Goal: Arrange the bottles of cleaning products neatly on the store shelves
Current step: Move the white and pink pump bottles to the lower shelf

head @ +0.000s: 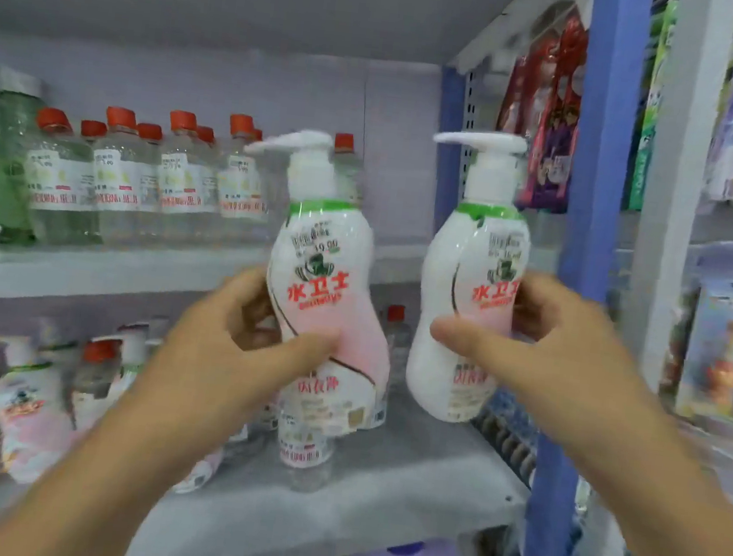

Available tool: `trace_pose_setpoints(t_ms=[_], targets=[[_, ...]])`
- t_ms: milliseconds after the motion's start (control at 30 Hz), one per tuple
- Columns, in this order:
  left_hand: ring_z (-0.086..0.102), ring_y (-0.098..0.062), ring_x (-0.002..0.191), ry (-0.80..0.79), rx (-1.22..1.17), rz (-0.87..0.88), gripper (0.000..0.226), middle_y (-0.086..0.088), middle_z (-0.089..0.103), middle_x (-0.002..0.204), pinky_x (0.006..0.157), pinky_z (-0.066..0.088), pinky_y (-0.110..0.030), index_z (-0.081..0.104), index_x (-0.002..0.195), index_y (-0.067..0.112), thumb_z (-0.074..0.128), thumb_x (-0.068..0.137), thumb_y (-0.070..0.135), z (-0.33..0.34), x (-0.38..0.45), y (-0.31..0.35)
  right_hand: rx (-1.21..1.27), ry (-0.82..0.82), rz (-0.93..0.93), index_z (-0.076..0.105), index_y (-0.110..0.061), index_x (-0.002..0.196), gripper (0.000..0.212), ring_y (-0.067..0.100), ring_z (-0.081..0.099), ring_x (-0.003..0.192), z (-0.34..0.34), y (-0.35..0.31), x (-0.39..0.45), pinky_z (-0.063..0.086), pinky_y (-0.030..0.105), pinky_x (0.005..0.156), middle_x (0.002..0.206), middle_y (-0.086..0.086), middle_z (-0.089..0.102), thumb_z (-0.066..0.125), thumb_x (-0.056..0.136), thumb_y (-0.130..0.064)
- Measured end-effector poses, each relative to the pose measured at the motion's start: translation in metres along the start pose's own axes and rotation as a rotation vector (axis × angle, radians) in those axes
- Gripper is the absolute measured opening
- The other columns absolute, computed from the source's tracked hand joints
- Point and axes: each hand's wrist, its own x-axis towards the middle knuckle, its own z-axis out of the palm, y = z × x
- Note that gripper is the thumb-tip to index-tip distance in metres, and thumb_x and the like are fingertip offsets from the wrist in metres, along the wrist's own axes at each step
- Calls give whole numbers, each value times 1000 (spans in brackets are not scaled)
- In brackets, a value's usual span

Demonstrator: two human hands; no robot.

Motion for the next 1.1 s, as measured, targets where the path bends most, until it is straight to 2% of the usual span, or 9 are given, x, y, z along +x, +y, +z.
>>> trace_pose_setpoints(t_ms=[100, 233, 367, 467, 567, 667, 833, 967, 1100], targets=[[76, -10, 87, -6, 8, -128, 48, 9, 79, 97, 68, 59, -22, 68, 110, 32, 80, 78, -2, 23, -24, -62, -13, -7, 135, 70, -38, 99, 35, -12, 67, 82, 23, 57, -19, 52, 12, 67, 92, -31, 73, 89, 69, -35], [74, -10, 97, 31, 34, -244, 58, 10, 78, 106, 84, 61, -34, 64, 120, 37, 81, 79, 0, 53, -30, -133, -37, 31, 250, 68, -36, 97, 35, -6, 70, 81, 50, 129, -8, 59, 29, 79, 93, -17, 76, 90, 71, -29], [72, -5, 101, 86, 39, -246, 59, 13, 76, 110, 84, 59, -29, 60, 125, 40, 81, 81, 5, 77, -23, -171, -92, 111, 260, 63, -35, 94, 31, 4, 68, 85, 66, 173, 20, 58, 37, 79, 93, -14, 71, 86, 73, -32], [70, 1, 100, 133, 59, -236, 57, 18, 75, 108, 85, 58, -26, 59, 122, 42, 81, 81, 7, 91, -18, -186, -134, 133, 249, 64, -33, 97, 31, 7, 67, 85, 73, 201, 34, 56, 35, 74, 97, -12, 69, 85, 74, -33], [67, 10, 95, 180, 113, -208, 54, 23, 72, 107, 79, 53, -13, 57, 119, 41, 81, 81, 10, 105, -13, -191, -154, 147, 238, 61, -33, 106, 36, 11, 64, 89, 77, 222, 46, 49, 30, 70, 103, -11, 64, 83, 77, -35], [65, 12, 100, 212, 128, -192, 52, 20, 69, 114, 79, 51, -9, 52, 119, 34, 81, 83, 10, 116, -9, -198, -218, 139, 225, 53, -29, 110, 40, 15, 57, 92, 77, 233, 59, 44, 30, 74, 103, -8, 55, 81, 82, -35], [65, 5, 108, 267, 235, -219, 49, 23, 68, 117, 92, 55, -26, 50, 122, 46, 79, 86, 30, 129, -3, -210, -35, 125, 247, 62, -26, 116, 41, 15, 67, 99, 80, 259, 77, 55, 36, 82, 107, -8, 68, 83, 80, -33], [62, -4, 117, 301, 281, -214, 58, 17, 66, 127, 101, 53, -37, 48, 139, 35, 75, 88, 36, 136, 7, -217, 50, 83, 297, 61, -22, 111, 33, 15, 66, 100, 85, 260, 96, 50, 31, 83, 106, -7, 69, 81, 84, -23], [62, 0, 118, 268, 243, -241, 53, 20, 65, 129, 104, 52, -36, 46, 133, 50, 73, 91, 32, 139, 15, -222, -18, 27, 320, 60, -30, 114, 38, 16, 68, 99, 88, 266, 110, 53, 36, 86, 105, -10, 71, 79, 82, -39]])
